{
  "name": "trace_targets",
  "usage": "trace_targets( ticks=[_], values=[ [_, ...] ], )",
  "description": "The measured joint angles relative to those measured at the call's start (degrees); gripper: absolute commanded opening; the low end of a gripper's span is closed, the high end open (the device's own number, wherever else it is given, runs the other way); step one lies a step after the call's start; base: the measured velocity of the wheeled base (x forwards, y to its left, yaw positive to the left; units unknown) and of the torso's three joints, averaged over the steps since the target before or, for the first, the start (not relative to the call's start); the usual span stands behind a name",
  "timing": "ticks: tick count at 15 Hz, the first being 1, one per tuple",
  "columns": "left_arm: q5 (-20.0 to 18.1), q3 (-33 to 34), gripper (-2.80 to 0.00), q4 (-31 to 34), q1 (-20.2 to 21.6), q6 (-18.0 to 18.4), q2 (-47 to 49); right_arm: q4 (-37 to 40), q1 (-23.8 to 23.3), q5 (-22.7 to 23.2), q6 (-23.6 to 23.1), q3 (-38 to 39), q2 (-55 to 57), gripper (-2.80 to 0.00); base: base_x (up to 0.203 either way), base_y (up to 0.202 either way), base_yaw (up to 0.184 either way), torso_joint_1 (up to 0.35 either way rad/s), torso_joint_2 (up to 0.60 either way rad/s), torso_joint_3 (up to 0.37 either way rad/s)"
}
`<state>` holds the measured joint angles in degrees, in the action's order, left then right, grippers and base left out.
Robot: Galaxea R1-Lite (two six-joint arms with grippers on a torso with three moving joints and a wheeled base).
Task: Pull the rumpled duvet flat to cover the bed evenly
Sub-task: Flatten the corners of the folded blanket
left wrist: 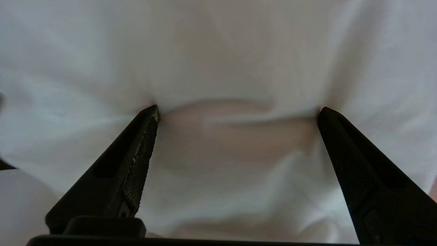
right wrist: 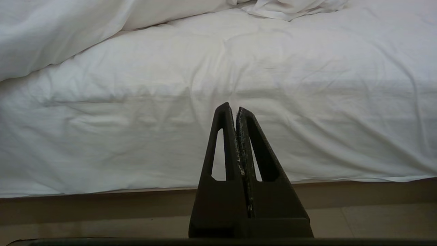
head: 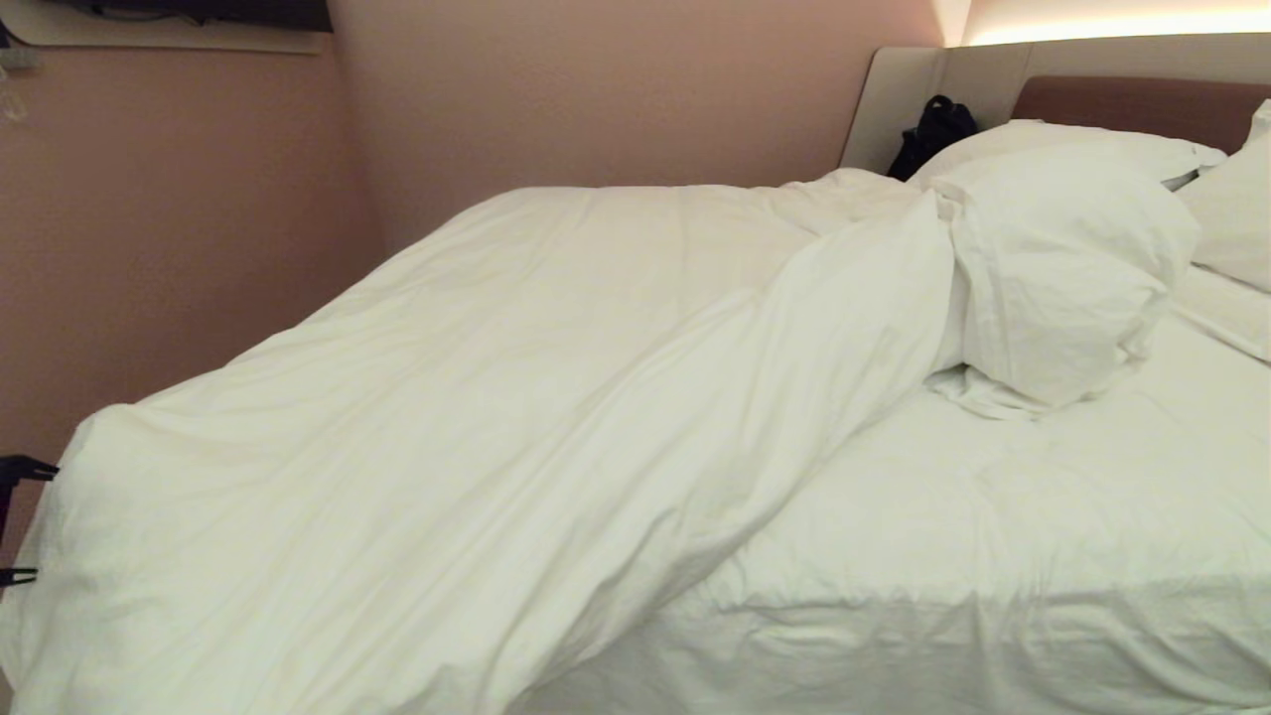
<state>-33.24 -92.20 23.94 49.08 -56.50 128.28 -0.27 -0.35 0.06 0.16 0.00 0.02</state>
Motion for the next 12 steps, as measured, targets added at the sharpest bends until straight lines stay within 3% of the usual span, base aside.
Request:
trace_targets(
  ticks=[12],
  values=[
    [0.42,-1.27,0.0,0.04,-1.23,-0.87,1.89,0.02,0.0,-0.01,0.02,0.0,0.0,-2.8,0.0,0.0,0.0,0.0,0.0,0.0]
  ],
)
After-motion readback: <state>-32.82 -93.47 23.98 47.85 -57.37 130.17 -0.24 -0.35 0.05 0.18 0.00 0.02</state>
